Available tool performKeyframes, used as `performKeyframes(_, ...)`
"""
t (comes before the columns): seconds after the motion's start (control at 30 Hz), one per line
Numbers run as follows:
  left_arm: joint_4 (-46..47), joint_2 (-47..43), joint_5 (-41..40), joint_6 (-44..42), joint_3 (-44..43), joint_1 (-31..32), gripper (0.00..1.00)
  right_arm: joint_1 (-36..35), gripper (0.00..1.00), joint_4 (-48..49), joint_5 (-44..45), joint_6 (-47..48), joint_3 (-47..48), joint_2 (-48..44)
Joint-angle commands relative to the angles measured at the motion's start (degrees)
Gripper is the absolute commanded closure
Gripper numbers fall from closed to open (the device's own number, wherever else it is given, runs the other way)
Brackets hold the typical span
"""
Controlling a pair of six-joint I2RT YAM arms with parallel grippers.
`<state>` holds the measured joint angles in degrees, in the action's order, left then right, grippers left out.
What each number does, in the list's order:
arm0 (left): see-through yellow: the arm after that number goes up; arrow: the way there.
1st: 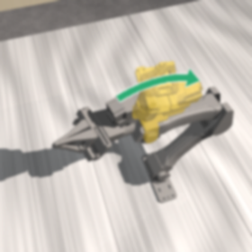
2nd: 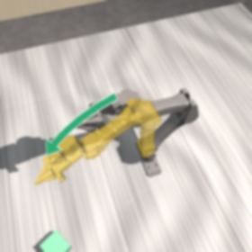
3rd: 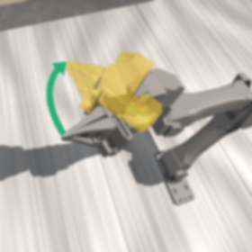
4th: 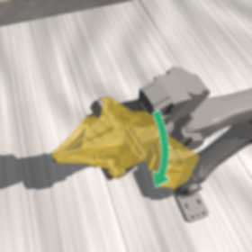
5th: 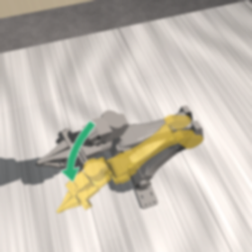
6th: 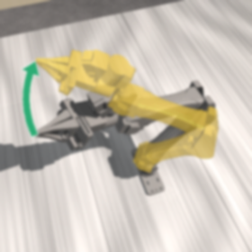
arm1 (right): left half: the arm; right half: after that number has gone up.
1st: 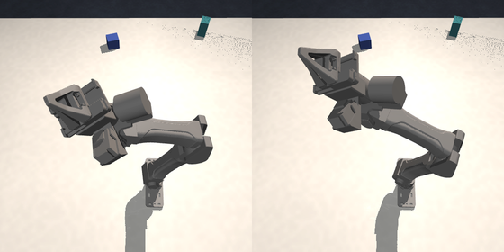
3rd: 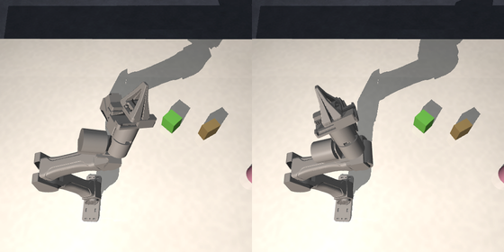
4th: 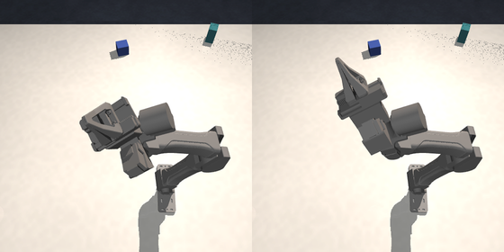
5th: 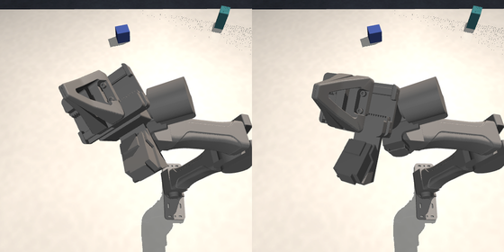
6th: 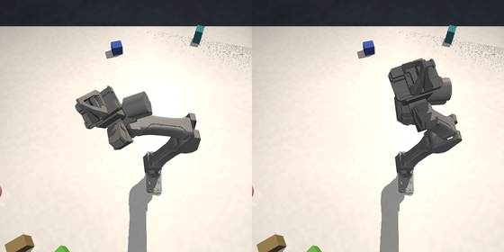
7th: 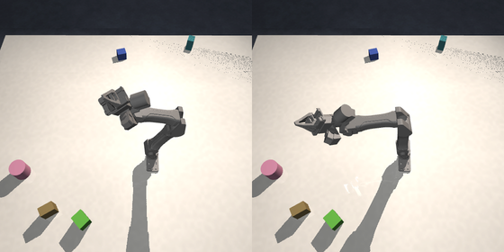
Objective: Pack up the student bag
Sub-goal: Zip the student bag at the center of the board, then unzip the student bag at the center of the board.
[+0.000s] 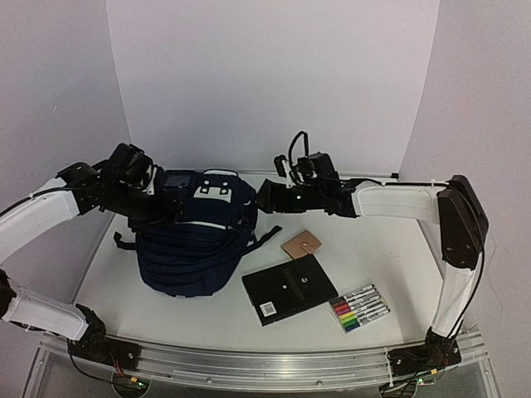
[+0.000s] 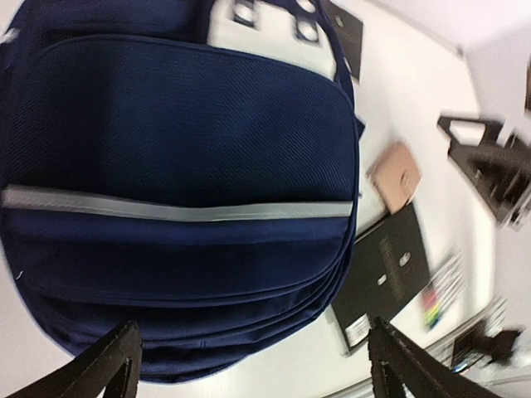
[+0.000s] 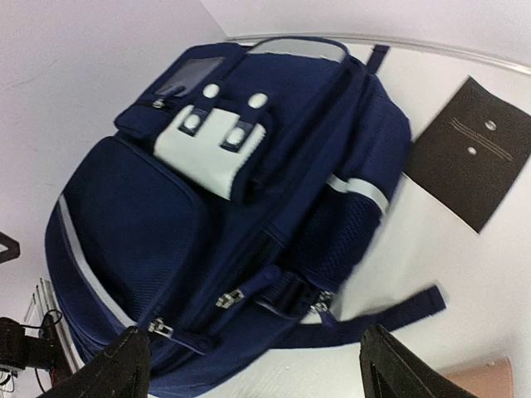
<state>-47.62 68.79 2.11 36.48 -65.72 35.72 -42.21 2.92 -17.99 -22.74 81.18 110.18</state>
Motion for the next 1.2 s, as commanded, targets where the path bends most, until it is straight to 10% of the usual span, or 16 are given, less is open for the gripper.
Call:
performKeyframes(0.0, -1.17, -7.96, 5.38, 7.97, 4.95, -8.39, 0.00, -0.44, 0.14, 0.60, -7.94, 1.97, 6.75, 6.26)
performKeyframes(0.37, 12.31, -8.06, 15.33, 7.24, 21.47, -22.77, 0.05, -1.25, 0.22, 2.15, -13.68, -1.05, 17.52, 18.81)
performKeyframes(0.57, 21.55, 0.15, 14.13, 5.65, 22.90, -25.70, 0.59, -3.93, 0.57, 3.72, -20.22, -1.70, 21.11, 23.61)
performKeyframes(0.77, 30.66, 9.69, 16.55, -0.27, 17.89, -29.91, 0.76, -7.89, 0.85, 5.64, -19.10, -1.96, 14.06, 17.34)
performKeyframes(0.97, 31.81, 21.01, 17.51, -7.75, 5.51, -31.74, 0.72, -10.17, 0.74, 6.83, -12.49, -4.39, 2.68, 7.09)
performKeyframes(1.17, 23.75, 21.30, 12.33, -10.60, -1.14, -33.08, 0.28, -10.12, 0.41, 5.57, -3.62, -5.10, -4.27, -2.08)
